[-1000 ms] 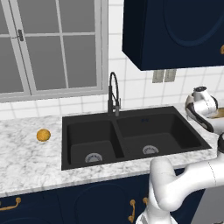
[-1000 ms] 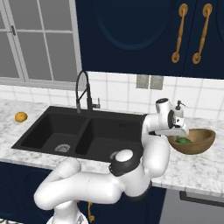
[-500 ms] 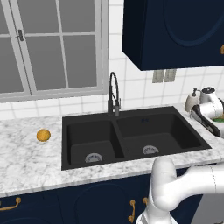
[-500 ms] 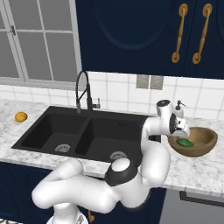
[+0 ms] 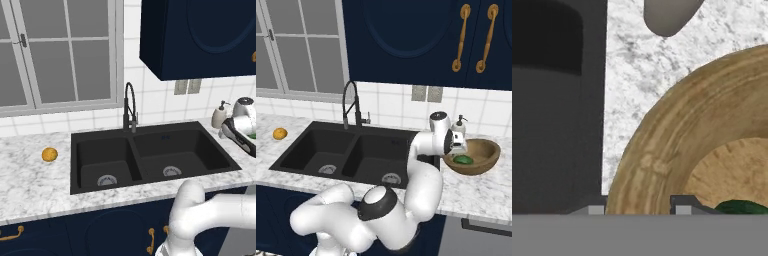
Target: Pick the broccoli from the sink and place it in the bowl. Then pick the bowl and place it in the microwave. Then close the microwave door and press the start button.
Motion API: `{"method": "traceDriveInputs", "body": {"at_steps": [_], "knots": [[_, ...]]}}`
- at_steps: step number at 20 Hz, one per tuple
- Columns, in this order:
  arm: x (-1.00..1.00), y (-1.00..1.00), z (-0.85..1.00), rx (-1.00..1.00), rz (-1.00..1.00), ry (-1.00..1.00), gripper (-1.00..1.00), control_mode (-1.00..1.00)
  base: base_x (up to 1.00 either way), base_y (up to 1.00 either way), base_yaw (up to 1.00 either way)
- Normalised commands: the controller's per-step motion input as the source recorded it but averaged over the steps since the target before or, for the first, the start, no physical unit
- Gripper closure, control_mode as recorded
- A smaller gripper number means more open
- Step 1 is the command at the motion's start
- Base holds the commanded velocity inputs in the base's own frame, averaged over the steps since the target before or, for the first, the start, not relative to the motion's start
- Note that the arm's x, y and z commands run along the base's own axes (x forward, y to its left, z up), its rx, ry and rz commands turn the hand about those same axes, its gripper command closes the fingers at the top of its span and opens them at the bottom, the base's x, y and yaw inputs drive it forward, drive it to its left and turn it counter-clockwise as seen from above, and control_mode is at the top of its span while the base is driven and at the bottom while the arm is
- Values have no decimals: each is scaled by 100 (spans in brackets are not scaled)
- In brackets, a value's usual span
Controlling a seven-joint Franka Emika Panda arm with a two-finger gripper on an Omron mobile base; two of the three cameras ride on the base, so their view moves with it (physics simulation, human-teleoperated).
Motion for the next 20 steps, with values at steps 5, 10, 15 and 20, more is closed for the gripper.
{"method": "traceDriveInputs", "body": {"at_steps": [5, 10, 15, 20], "knots": [[-59, 37, 48, 5, 34, 10, 100, -100, 0, 0, 0], [-55, 49, 49, -1, 30, 4, 100, -100, 0, 0, 0], [-34, 56, 42, 3, 26, 12, 100, -100, 0, 0, 0], [-47, 69, 19, 21, 17, 3, 100, -100, 0, 0, 0]]}}
